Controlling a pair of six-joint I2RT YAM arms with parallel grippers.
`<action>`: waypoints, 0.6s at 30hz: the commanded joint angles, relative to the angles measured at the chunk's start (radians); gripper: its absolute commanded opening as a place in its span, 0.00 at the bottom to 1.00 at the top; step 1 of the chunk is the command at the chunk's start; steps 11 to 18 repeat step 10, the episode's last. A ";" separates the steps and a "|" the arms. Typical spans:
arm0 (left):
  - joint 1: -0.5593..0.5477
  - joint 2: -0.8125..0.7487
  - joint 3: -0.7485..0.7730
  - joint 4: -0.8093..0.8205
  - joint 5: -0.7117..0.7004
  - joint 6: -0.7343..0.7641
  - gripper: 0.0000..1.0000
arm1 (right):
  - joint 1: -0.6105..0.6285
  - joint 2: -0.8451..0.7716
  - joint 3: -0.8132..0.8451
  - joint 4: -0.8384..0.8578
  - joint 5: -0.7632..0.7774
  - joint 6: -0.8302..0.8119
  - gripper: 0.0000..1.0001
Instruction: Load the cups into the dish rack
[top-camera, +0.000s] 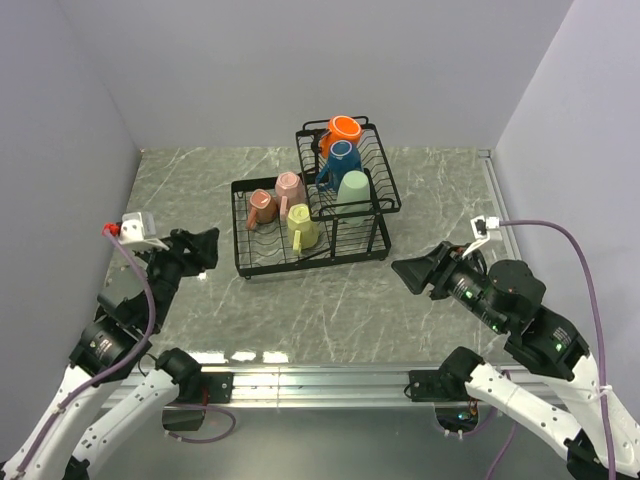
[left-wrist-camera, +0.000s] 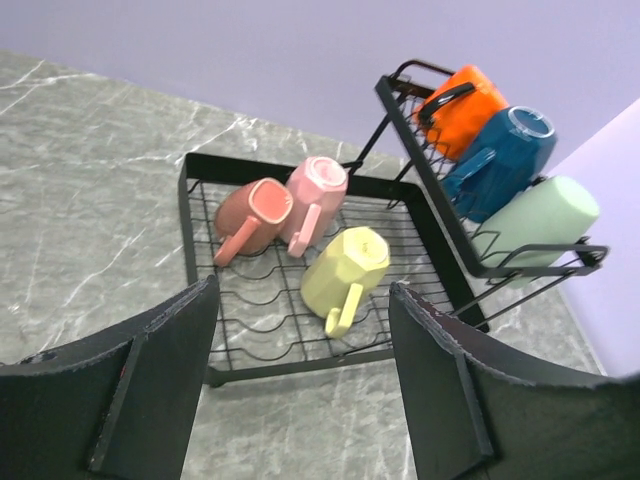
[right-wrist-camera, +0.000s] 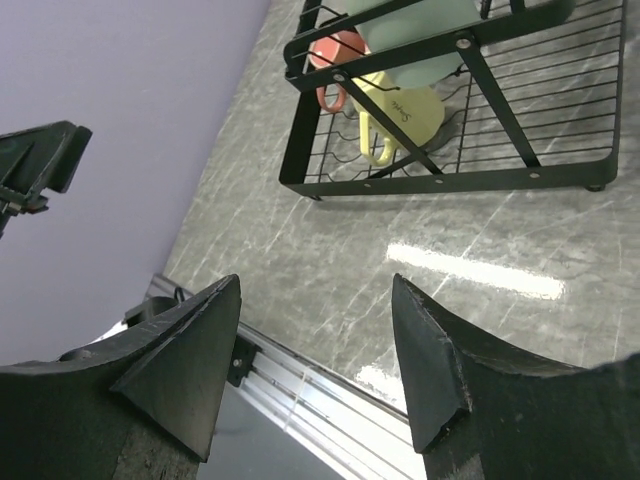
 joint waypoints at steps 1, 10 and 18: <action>-0.002 -0.005 -0.015 -0.010 -0.024 0.032 0.74 | 0.001 -0.018 -0.011 -0.004 0.041 0.026 0.69; -0.002 0.024 -0.035 0.016 -0.071 0.064 0.78 | 0.003 -0.034 -0.028 -0.016 0.070 0.049 0.68; -0.002 0.024 -0.035 0.016 -0.071 0.064 0.78 | 0.003 -0.034 -0.028 -0.016 0.070 0.049 0.68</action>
